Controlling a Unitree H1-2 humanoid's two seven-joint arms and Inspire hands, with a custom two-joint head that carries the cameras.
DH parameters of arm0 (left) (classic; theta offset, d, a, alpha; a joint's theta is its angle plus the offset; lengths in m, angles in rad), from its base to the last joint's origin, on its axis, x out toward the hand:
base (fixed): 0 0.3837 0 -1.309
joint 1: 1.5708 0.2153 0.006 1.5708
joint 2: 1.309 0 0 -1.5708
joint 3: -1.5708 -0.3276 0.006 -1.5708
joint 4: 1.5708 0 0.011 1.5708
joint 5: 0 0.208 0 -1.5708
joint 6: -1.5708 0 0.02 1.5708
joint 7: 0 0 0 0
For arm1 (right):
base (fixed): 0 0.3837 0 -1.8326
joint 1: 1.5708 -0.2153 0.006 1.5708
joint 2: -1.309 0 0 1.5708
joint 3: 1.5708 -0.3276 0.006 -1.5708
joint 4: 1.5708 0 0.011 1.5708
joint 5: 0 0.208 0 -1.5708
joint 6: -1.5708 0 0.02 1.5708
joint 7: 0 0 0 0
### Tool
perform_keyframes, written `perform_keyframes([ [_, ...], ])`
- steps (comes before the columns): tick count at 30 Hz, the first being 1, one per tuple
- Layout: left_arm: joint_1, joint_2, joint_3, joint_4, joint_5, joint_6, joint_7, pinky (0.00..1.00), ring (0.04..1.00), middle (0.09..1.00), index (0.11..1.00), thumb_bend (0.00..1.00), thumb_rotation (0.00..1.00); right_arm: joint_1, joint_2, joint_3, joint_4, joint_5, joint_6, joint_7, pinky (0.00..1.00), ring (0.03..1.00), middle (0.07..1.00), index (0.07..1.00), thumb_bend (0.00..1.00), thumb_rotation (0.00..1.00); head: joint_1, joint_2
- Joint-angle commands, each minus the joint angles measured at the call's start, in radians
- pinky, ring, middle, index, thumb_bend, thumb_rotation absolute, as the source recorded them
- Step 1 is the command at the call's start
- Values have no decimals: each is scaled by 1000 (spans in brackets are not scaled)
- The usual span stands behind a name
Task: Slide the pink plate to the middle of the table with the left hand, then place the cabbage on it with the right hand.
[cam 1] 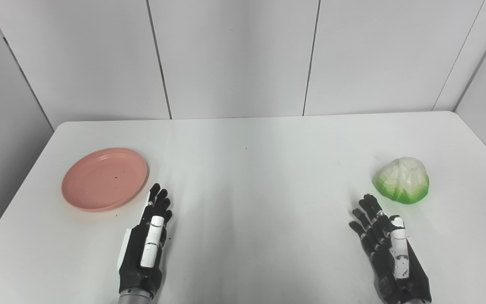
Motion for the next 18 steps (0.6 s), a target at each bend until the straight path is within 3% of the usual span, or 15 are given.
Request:
perform_keyframes([
  [1,47,14,3,-29,-4,-23,-9,1000,1000,1000,999,800,829,48,-7,8,-18,3,-42,0,943,948,963,937,896,960,1,1],
  [18,47,8,4,-31,-14,-18,-6,1000,1000,1000,993,784,832,46,-17,13,-7,5,-70,18,953,961,973,938,903,939,2,2],
])
